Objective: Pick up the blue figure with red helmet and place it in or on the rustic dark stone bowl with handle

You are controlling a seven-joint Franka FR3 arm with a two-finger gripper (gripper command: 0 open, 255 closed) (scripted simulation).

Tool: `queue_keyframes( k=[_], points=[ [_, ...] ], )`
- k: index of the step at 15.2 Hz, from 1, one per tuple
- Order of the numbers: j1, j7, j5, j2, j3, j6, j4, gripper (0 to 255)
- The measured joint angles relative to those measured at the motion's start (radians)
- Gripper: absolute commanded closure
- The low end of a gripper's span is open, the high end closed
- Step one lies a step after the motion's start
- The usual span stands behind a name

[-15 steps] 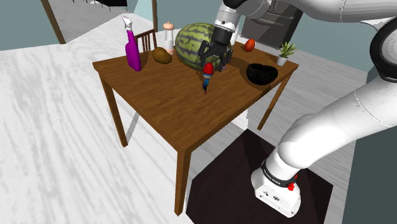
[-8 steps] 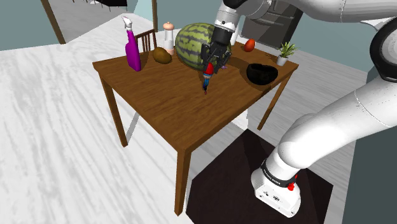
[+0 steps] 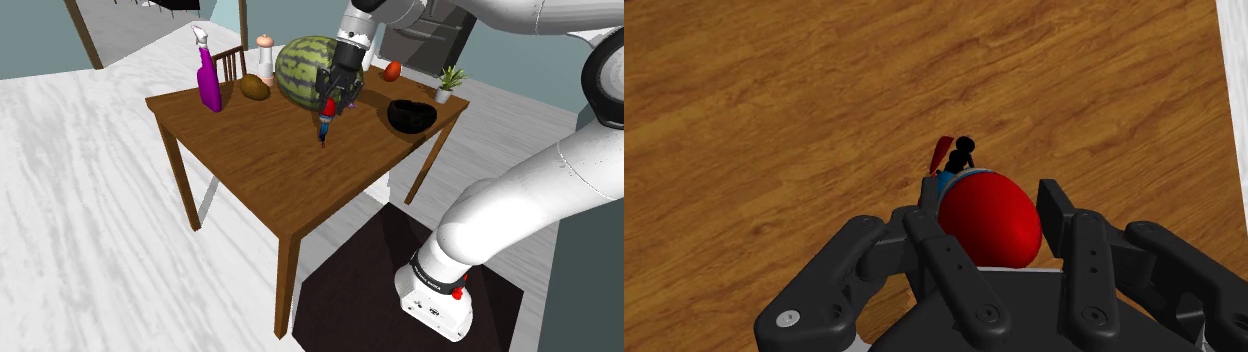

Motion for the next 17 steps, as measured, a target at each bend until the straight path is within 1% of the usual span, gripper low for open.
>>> queue_keyframes(
  k=[9, 17],
  points=[
    [0.002, 0.028, -0.002, 0.008, -0.003, -0.107, 0.119, 255],
    [0.003, 0.052, 0.000, 0.032, -0.008, -0.212, 0.250, 255]
  ],
)
